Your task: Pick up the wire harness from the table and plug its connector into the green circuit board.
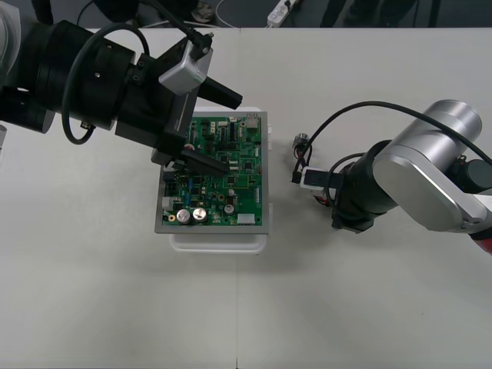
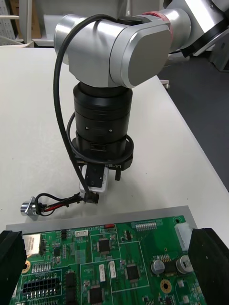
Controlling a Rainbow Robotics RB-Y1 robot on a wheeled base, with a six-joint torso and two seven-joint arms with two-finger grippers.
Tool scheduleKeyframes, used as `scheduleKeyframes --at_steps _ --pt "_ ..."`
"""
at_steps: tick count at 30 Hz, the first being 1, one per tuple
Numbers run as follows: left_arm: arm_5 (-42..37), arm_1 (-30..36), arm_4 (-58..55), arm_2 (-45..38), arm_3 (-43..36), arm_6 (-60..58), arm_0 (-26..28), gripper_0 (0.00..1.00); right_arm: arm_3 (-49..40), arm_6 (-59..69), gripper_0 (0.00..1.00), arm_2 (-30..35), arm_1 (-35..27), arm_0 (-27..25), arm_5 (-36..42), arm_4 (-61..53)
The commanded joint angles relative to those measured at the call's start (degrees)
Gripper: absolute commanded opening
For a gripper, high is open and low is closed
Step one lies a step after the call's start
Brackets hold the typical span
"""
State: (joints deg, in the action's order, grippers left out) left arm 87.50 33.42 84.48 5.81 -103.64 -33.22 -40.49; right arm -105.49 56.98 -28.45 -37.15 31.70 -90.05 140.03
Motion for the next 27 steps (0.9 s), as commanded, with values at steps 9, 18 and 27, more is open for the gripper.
scheduleKeyframes --at_steps 9,18,27 --pt "-9.9 -1.6 3.6 2.9 -0.4 -6.3 -4.2 1.0 -0.2 1.8 0.69 -1.4 0.6 1.9 0.1 -0.4" --pt "-11.8 -2.0 4.2 2.9 -0.4 -8.4 -4.2 1.0 -0.2 1.7 0.69 -1.4 0.2 1.8 0.1 0.6" --pt "-12.4 -1.9 5.8 2.9 -0.3 -9.2 -4.7 1.0 -0.2 1.6 0.69 -1.4 -0.2 1.8 0.1 1.0"
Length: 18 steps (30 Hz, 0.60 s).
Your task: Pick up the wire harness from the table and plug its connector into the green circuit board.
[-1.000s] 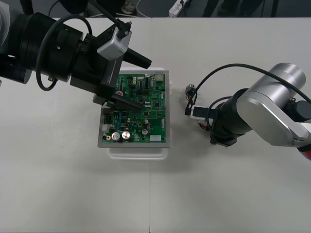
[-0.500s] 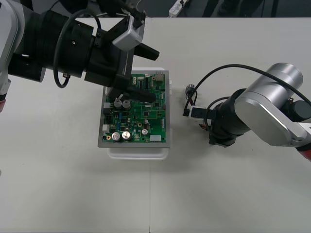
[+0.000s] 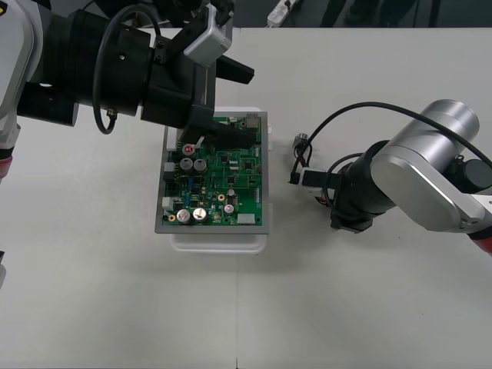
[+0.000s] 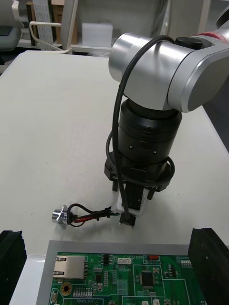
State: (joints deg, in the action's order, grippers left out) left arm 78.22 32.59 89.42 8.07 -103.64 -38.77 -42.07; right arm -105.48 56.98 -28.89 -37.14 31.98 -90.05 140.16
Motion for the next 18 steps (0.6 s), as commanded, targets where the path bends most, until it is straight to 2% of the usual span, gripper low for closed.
scheduleKeyframes --at_steps 1,18 --pt "-3.1 -0.9 1.1 0.5 -0.3 -3.7 -3.0 1.0 -0.2 1.6 0.69 -1.0 -0.3 1.5 0.1 1.0" --pt "-3.1 -0.9 1.4 0.6 -0.3 -3.8 -3.0 1.0 -0.2 1.6 0.69 -1.0 -0.4 1.5 0.1 1.3"
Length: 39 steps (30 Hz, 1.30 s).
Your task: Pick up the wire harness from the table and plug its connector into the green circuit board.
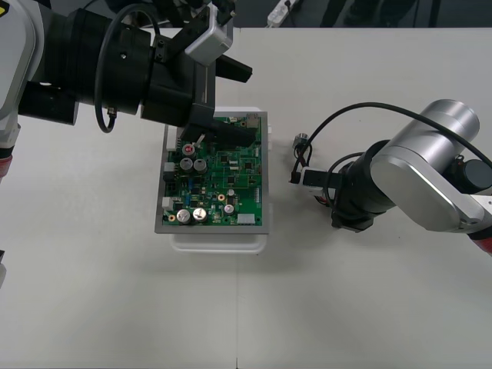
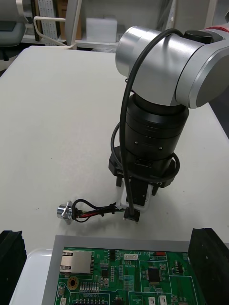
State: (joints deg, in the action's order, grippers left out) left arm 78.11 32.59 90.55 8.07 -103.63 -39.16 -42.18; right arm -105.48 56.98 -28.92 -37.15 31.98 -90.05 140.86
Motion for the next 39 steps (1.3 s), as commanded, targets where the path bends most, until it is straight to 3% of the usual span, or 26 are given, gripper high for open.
scheduleKeyframes --at_steps 1,2,24,39 --pt "-3.0 -0.9 0.2 0.6 -0.3 -3.4 -2.9 1.0 -0.2 1.6 0.12 -1.0 -0.5 1.5 0.1 0.5" --pt "-3.0 -0.9 0.2 0.6 -0.3 -3.4 -2.9 1.0 -0.2 1.6 0.0 -1.0 -0.5 1.5 0.1 0.5" --pt "-3.0 -0.9 0.2 0.6 -0.3 -3.4 -2.9 1.0 -0.2 1.6 0.0 -0.8 -0.3 1.5 0.1 0.6" --pt "-3.0 -0.9 0.2 0.6 -0.3 -3.4 -2.9 1.0 -0.7 -0.1 0.0 4.9 -0.9 1.6 0.1 -4.1"
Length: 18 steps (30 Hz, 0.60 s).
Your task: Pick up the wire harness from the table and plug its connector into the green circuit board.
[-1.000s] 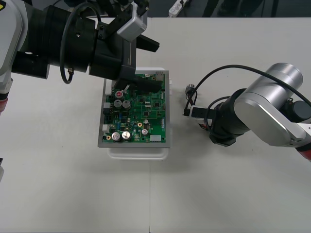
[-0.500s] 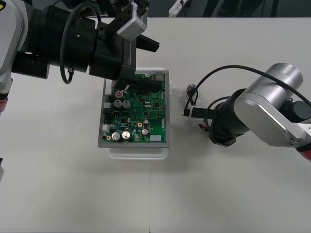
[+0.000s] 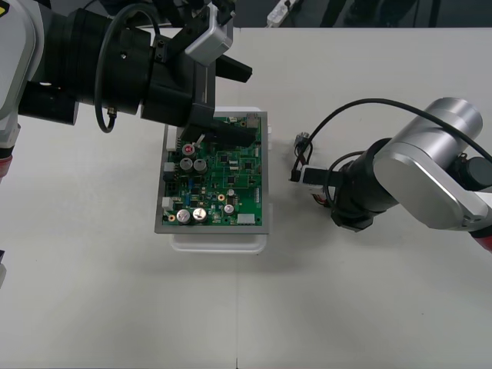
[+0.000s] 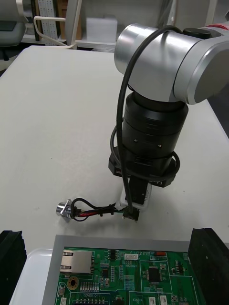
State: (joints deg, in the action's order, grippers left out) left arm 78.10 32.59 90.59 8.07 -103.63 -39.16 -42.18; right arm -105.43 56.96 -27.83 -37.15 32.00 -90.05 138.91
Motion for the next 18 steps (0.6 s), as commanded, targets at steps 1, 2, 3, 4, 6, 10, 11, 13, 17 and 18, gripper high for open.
scheduleKeyframes --at_steps 1,2,3,4,6,10,11,13,17,18 --pt "-3.0 -0.9 0.2 0.6 -0.3 -3.4 -2.9 1.0 -1.4 -0.3 0.0 4.4 -1.0 1.5 0.1 -2.1" --pt "-3.0 -0.9 0.2 0.6 -0.3 -3.4 -2.9 1.0 -1.6 -0.3 0.0 4.5 -1.0 1.5 0.1 -2.0" --pt "-3.0 -0.9 0.2 0.6 -0.3 -3.4 -2.9 1.0 -2.4 -0.4 0.0 5.0 -1.0 1.6 0.1 -1.7" --pt "-3.0 -0.9 0.2 0.6 -0.3 -3.4 -2.9 1.0 -3.1 -0.5 0.0 5.4 -1.1 1.5 0.1 -1.7" --pt "-3.0 -0.9 0.2 0.6 -0.3 -3.4 -2.9 1.0 -4.1 -0.6 0.0 6.3 -1.2 1.5 0.1 -1.8" --pt "-3.0 -0.9 0.2 0.6 -0.3 -3.4 -2.9 1.0 -4.9 -1.0 0.0 7.3 -2.1 1.6 0.1 -3.5" --pt "-3.0 -0.9 0.2 0.6 -0.3 -3.4 -2.9 1.0 -4.8 -1.1 0.0 7.6 -2.8 1.5 0.1 -4.5" --pt "-3.0 -0.9 0.2 0.6 -0.3 -3.4 -2.9 1.0 -4.8 -1.4 0.0 8.1 -3.6 1.5 0.1 -5.9" --pt "-3.0 -0.9 0.2 0.6 -0.3 -3.4 -2.9 1.0 -4.9 -1.9 0.0 8.9 -5.4 1.6 0.1 -8.0" --pt "-3.0 -0.9 0.2 0.6 -0.3 -3.4 -2.9 1.0 -5.1 -2.0 0.0 9.0 -5.9 1.6 0.1 -8.3"
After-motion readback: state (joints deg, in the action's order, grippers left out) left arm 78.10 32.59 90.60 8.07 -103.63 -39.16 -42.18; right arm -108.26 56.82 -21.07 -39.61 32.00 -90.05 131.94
